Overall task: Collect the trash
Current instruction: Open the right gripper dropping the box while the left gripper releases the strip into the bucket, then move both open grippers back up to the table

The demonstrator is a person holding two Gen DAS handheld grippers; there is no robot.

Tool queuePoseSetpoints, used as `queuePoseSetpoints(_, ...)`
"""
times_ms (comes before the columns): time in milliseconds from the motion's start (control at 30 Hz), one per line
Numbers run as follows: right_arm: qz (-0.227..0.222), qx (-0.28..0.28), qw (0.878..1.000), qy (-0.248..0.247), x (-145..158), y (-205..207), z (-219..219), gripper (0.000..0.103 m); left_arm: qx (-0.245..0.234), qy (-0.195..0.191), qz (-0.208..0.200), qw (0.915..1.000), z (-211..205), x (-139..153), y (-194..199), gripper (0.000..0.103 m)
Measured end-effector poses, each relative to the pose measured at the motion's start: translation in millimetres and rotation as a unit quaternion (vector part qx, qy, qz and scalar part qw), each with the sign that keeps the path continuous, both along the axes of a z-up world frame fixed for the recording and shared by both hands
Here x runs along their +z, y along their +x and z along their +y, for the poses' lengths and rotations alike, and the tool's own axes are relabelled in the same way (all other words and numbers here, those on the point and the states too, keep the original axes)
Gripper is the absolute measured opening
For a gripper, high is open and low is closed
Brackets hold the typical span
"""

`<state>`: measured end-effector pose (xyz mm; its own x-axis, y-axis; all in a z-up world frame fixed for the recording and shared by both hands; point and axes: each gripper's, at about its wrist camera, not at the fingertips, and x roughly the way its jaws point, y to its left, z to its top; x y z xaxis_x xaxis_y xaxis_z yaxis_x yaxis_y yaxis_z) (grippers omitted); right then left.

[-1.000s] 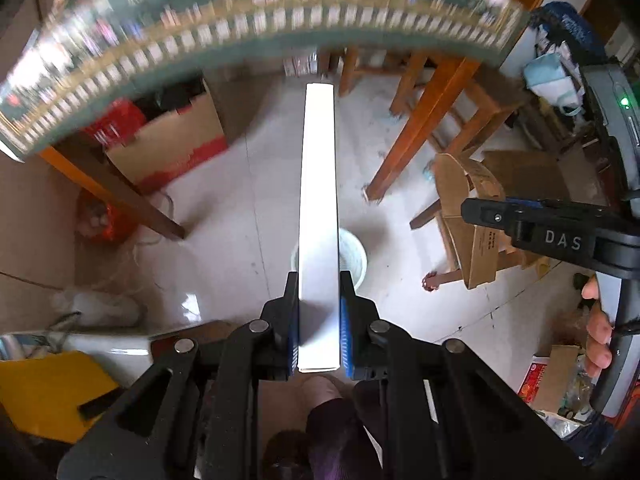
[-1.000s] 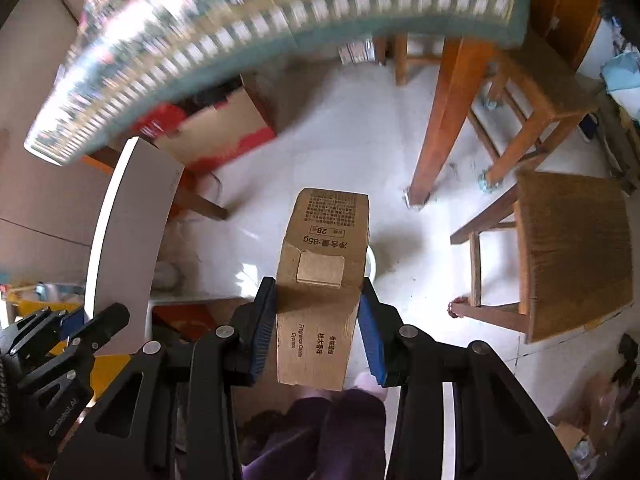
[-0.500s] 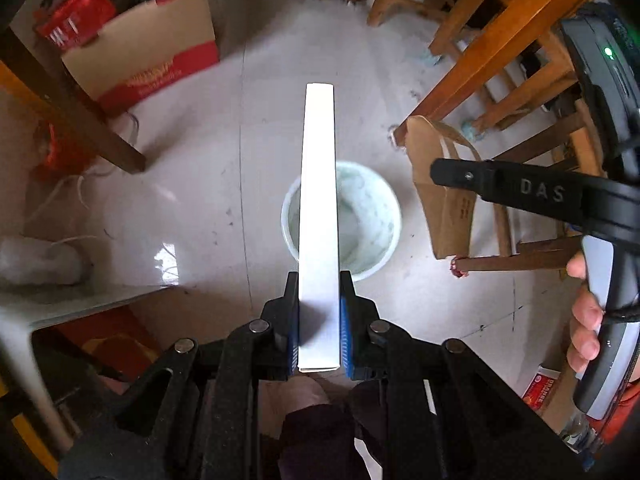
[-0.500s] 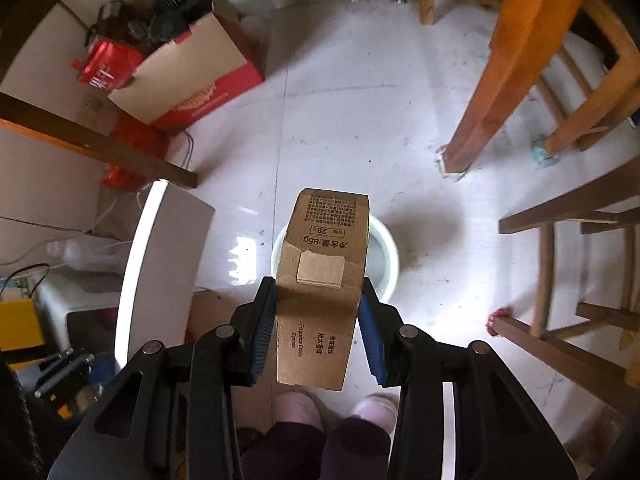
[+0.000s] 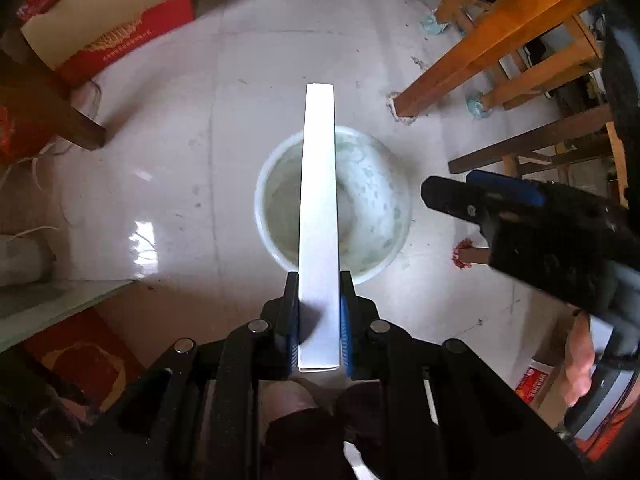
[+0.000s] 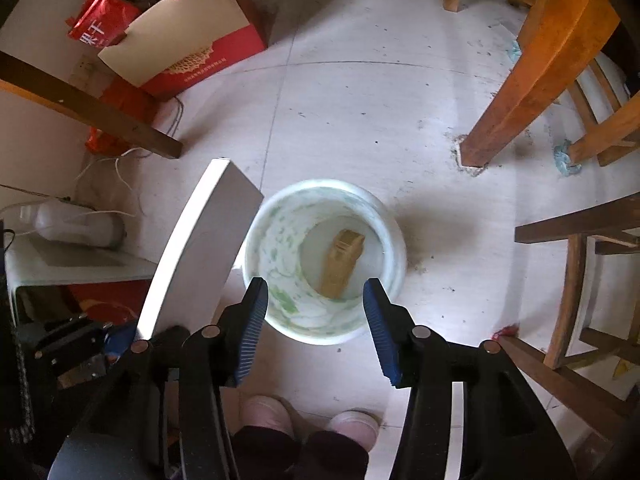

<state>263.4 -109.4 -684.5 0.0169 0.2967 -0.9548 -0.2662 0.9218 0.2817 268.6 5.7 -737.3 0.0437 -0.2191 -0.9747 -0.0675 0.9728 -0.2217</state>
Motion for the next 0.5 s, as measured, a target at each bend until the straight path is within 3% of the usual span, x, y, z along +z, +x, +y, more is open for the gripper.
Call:
queuePoseSetpoints(33,0.002,-0.002,1.000,0.001,2,1,-2,0.046,0.001,-0.001,0.002,1.0000,-2,-2,4,0.017)
queuePoseSetpoints(100,0.002,-0.008,1.000,0.003,7,2,-6,0.046,0.000,0.005,0.006,1.0000,-6,-3,11,0.030)
queuePoseSetpoints(167,0.002,-0.011,1.000,0.003,10,3,-10,0.046,0.002,0.002,0.003,1.0000,-7,0,17,0.035)
queuePoseSetpoints(300,0.003,-0.019,1.000,0.002,19,5,-12,0.046,0.004,0.001,-0.001,1.0000,-7,17,23,0.035)
queuePoseSetpoints(500,0.005,-0.028,1.000,0.001,58,5,-18,0.046,0.008,0.010,-0.014,0.9998,-2,77,25,0.035)
